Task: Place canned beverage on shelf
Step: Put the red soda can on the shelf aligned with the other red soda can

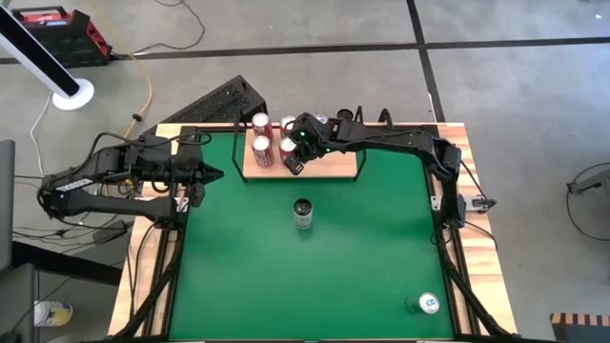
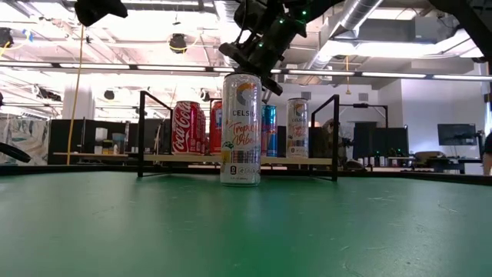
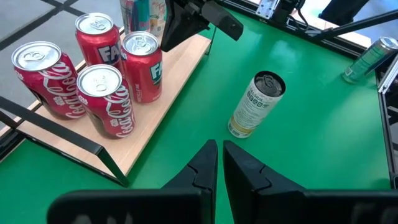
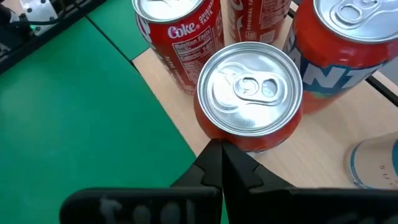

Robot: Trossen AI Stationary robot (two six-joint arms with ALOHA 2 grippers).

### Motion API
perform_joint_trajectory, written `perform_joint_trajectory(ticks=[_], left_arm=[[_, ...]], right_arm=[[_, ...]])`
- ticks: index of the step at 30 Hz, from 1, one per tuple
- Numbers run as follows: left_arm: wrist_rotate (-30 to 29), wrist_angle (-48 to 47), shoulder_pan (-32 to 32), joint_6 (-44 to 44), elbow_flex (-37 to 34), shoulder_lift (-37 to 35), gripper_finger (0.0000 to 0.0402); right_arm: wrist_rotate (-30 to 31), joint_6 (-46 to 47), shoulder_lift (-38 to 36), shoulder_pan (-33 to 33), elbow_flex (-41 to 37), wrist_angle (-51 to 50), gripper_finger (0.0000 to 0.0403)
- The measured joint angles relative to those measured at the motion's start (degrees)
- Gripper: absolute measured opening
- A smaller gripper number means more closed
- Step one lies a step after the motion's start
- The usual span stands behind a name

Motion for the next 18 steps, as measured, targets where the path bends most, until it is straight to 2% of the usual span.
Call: perform_joint_trajectory(ticks=[13,18], left_arm=[[-0.3,0.01,0.0,0.22,0.0,0.0,0.001],[-0.42,0.02,0.0,0.22,0.0,0.0,0.001]], right_arm=[[-1.03,2.96,0.0,2.2,0.0,1.33,0.0022],[2.84,3.55,0.0,3.12,0.0,2.61,0.0022]])
